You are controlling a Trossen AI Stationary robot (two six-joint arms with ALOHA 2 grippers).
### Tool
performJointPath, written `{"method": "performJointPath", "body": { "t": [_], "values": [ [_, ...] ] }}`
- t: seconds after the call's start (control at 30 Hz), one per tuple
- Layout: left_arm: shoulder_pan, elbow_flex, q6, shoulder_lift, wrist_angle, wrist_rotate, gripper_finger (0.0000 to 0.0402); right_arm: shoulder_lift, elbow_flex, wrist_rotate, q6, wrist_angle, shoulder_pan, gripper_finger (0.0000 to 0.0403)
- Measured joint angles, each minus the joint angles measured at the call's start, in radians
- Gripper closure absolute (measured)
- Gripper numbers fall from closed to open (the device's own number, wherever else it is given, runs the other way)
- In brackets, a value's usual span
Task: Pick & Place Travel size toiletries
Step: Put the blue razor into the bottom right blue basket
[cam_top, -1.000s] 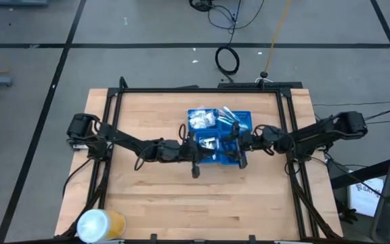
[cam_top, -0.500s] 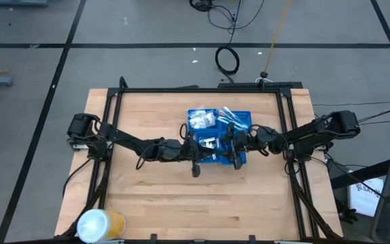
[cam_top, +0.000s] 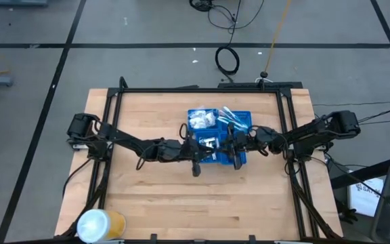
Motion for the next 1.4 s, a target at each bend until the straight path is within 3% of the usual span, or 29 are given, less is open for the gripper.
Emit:
{"method": "performJointPath", "body": {
  "t": [0.2, 0.33, 0.57, 0.73, 1.0, 1.4],
  "values": [
    [-0.012, 0.0, -0.01, -0.076, -0.052, -0.042, 0.0279, -0.062, 0.0, 0.001, -0.002, -0.102, -0.015, 0.0379],
    [-0.024, 0.001, 0.04, -0.188, -0.183, -0.043, 0.024, -0.185, 0.0, 0.003, -0.002, -0.303, -0.036, 0.0379],
    [-0.03, 0.001, 0.027, -0.399, -0.487, -0.053, 0.0213, -0.455, 0.0, 0.002, 0.064, -0.874, -0.093, 0.0379],
    [-0.03, 0.001, -0.035, -0.475, -0.569, -0.053, 0.0211, -0.516, -0.001, 0.001, 0.139, -1.126, -0.145, 0.0378],
    [-0.021, 0.001, -0.021, -0.461, -0.581, -0.053, 0.021, -0.443, -0.001, -0.023, 0.161, -1.134, -0.163, 0.0358],
    [-0.021, 0.0, -0.042, -0.46, -0.679, -0.053, 0.021, -0.435, -0.001, -0.024, 0.221, -1.098, -0.163, 0.022]
  ]
}}
